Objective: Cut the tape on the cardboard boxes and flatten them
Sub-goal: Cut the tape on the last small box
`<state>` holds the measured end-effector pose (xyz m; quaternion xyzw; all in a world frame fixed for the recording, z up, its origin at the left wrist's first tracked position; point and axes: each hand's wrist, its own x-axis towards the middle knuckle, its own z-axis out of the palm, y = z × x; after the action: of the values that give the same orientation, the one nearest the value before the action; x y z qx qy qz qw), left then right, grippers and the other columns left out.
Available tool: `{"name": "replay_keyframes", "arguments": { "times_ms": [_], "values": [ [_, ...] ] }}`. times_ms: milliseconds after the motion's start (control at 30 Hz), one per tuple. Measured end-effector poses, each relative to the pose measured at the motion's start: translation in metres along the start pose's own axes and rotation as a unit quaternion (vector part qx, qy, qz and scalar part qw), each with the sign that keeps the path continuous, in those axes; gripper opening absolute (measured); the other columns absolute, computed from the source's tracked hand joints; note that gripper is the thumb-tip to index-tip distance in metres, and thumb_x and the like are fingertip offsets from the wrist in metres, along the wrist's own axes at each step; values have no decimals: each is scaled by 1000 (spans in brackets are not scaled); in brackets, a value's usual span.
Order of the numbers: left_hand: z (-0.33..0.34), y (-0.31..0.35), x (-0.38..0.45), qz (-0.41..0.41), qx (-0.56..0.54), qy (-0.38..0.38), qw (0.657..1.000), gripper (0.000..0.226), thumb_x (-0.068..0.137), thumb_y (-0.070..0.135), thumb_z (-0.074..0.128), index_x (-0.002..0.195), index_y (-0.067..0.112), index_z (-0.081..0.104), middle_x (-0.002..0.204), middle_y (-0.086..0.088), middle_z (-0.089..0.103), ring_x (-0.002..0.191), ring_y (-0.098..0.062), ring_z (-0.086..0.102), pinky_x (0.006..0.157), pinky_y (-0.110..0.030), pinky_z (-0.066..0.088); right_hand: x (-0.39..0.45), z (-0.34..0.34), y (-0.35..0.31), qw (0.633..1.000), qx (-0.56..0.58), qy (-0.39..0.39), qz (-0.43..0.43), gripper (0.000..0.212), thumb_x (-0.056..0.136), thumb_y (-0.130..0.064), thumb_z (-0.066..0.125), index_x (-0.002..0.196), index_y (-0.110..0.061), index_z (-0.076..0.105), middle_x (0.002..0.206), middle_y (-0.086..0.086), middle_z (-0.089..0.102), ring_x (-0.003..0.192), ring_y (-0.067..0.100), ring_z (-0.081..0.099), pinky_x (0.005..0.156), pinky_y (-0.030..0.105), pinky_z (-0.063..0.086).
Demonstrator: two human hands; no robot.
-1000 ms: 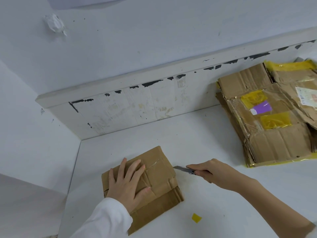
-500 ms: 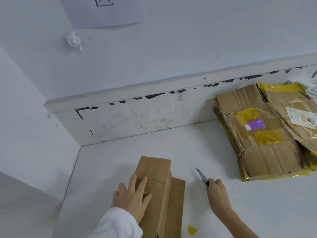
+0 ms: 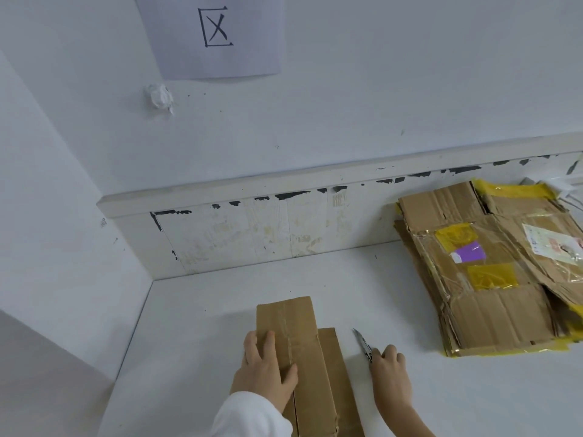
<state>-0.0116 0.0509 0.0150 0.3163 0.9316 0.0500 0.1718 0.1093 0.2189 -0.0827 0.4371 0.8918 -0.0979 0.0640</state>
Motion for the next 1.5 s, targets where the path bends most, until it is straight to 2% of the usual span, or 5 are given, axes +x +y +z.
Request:
{"name": "replay_keyframes", "arguments": {
  "times_ms": [467,600,967,1333,1500],
  "values": [
    [-16,12,14,-54,92,-46,993,65,91,48,39,140,9,23,133,-9,37,110,-23,55,96,-31,35,-41,-75,-93,953,105,125,-256,52,103,-34,14,144,-10,36,153,1,29,139,13,30,110,22,27],
    [-20,14,16,-60,106,-49,991,63,93,38,43,142,6,21,132,-10,41,114,-23,52,90,-29,39,-41,-68,-92,955,140,-51,-256,59,102,-43,14,151,-13,-2,158,-5,-11,144,6,-12,113,19,-8],
    [-22,10,11,-67,-40,-5,997,43,97,26,36,137,11,31,126,-6,53,109,-22,56,83,-28,44,-39,-66,-90,954,139,-66,-259,58,102,-44,13,150,-15,-1,158,-7,-14,134,-2,-23,109,16,-13],
    [-18,-78,4,-110,-471,-122,867,30,94,29,53,121,14,53,103,-2,63,96,-23,60,92,-34,45,-48,-74,-139,989,-9,28,-146,78,96,-19,48,149,-7,-7,150,15,18,138,30,21,110,41,31],
    [-6,-89,5,-115,-526,-127,833,21,94,29,53,113,22,55,102,-2,67,97,-25,63,94,-42,47,-37,-95,-113,949,230,-52,-207,88,83,8,42,150,-26,-4,138,7,26,118,23,35,87,18,42]
  ]
}}
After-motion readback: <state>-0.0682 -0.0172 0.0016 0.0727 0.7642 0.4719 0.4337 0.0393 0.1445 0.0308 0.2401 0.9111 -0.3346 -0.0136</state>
